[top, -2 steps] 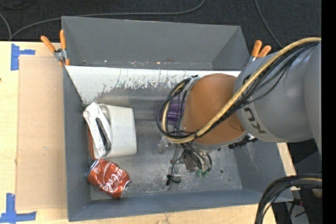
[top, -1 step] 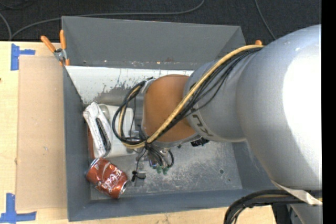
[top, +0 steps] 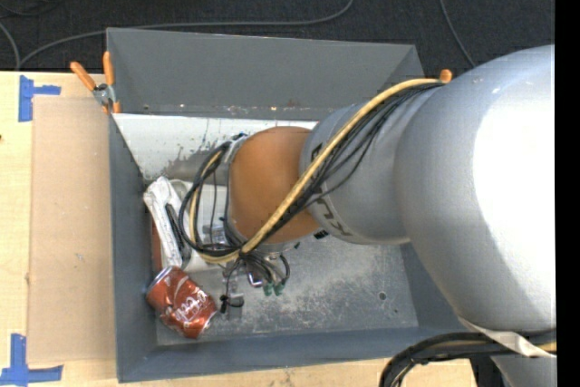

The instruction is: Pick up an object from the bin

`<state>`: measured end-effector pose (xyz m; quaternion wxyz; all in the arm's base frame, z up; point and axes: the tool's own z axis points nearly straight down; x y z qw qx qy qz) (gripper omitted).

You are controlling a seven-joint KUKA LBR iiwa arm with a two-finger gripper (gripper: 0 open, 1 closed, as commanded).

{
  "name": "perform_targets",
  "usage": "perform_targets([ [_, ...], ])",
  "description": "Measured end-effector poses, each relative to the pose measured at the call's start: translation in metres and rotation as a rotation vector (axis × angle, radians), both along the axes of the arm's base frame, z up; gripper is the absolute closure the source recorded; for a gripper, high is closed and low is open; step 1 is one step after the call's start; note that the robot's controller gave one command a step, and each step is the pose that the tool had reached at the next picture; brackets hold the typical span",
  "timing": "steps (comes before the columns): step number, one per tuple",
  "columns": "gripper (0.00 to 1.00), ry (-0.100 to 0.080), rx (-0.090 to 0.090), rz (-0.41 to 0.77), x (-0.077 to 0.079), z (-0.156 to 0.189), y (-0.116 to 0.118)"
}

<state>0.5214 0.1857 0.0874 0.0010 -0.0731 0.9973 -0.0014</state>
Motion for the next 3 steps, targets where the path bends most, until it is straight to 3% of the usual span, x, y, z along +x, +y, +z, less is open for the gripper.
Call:
perform_targets([
  [1, 0.00, -0.002, 0.002, -0.029, -0.015, -0.005, 0.010],
  [2, 0.00, 0.017, -0.005, -0.154, 0.012, -0.016, 0.019],
  [3, 0.00, 0.005, -0.007, 0.024, -0.007, -0.015, 0.031],
])
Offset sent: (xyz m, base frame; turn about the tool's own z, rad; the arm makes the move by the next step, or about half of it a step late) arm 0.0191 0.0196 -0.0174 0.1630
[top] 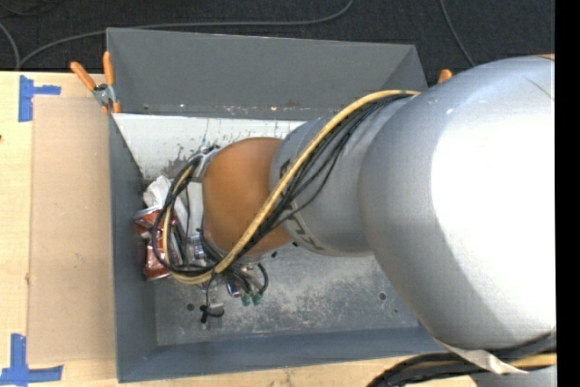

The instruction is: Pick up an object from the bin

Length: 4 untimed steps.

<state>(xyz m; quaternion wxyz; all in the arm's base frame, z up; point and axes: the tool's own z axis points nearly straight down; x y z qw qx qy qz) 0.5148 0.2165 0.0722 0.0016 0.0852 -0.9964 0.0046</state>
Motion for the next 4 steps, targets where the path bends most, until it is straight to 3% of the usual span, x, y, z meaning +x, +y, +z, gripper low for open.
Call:
perform_targets([
  [1, 0.00, -0.003, 0.008, -0.347, 0.048, 0.008, 0.022],
  [2, 1.00, 0.005, 0.005, 0.005, -0.016, 0.019, 0.007],
  [3, 1.00, 0.006, 0.005, 0.004, -0.016, 0.019, 0.007],
  [4, 1.00, 0.009, 0.003, -0.013, -0.029, 0.086, -0.008],
])
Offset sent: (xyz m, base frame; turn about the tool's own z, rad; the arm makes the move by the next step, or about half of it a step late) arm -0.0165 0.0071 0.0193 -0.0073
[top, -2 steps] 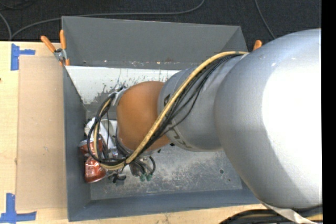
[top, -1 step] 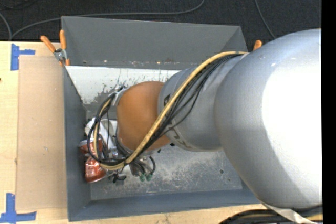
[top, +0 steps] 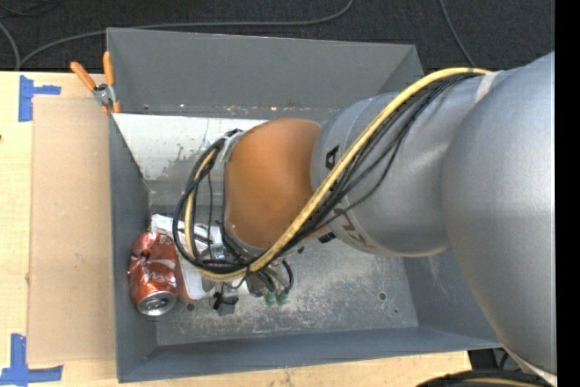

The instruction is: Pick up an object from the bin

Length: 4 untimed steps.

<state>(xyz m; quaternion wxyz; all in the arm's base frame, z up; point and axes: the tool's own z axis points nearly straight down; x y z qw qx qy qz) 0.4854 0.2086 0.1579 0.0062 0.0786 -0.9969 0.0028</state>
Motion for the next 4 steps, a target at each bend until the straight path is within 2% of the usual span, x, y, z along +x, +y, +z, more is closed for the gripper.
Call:
perform_targets([
  [1, 1.00, 0.000, 0.000, 0.000, 0.000, 0.000, 0.000],
  [2, 1.00, 0.005, -0.002, -0.038, 0.010, -0.075, -0.028],
  [3, 1.00, -0.005, 0.006, -0.030, 0.008, -0.080, -0.032],
  [4, 1.00, 0.022, -0.001, 0.104, 0.087, -0.092, 0.015],
])
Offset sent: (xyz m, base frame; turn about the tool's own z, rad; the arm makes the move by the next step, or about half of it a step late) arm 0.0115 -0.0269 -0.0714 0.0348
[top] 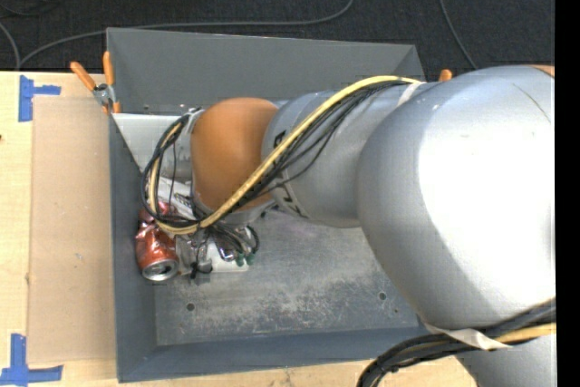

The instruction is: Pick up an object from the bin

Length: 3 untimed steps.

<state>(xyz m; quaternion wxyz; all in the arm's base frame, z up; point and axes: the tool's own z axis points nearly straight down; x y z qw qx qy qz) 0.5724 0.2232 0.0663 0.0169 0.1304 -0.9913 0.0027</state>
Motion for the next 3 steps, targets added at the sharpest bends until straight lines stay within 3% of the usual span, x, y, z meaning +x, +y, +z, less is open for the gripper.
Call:
perform_targets([
  [1, 1.00, -0.002, 0.000, -0.019, -0.019, 0.022, -0.011],
  [2, 1.00, 0.021, 0.008, 0.324, 0.009, 0.018, -0.002],
  [3, 1.00, 0.009, -0.002, 0.029, 0.002, 0.003, -0.017],
])
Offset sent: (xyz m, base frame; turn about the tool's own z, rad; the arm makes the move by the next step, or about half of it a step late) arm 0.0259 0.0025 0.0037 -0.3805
